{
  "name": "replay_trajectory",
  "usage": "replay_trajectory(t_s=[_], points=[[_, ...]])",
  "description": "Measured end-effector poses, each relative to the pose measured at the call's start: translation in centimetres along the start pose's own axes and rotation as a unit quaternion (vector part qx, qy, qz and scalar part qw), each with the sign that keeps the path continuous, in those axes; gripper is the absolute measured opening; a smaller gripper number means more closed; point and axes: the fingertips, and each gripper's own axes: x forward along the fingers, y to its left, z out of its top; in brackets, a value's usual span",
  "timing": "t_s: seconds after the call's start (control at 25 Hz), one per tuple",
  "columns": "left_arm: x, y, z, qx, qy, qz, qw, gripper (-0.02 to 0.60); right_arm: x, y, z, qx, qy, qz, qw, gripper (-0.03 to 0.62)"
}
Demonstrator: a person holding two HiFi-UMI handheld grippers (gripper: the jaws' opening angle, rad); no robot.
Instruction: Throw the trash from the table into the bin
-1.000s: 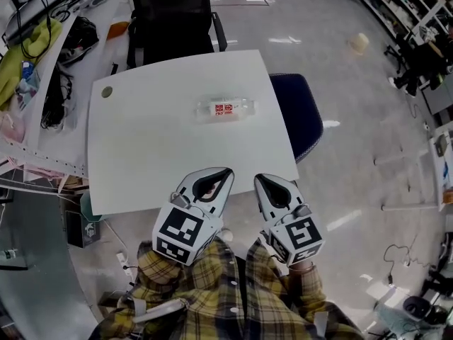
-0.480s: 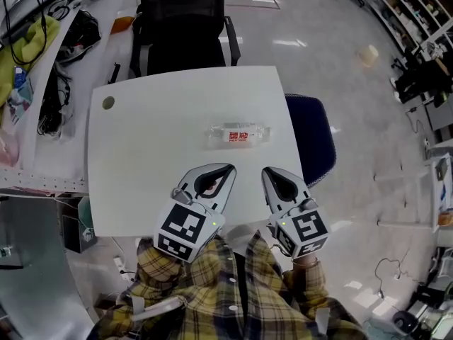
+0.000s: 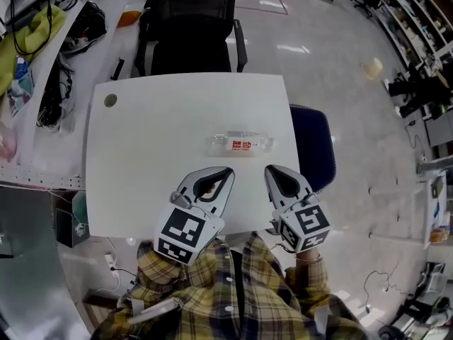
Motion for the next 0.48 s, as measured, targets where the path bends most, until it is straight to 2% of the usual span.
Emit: replay_trajectory(t_s=[0.32, 0.48], points=[[0.3, 0.3, 0.2, -0.009, -0.007, 0.023, 0.9997, 0.008, 2.5, -1.2, -0.3, -0.035, 0.035, 0.035, 0.998, -0.002], [-0.3, 1.1, 0.0, -0.017, -0.008, 0.039, 0.9991, 0.008, 3.9, -1.1, -0.6, -0.048, 0.049, 0.067, 0.995, 0.000]])
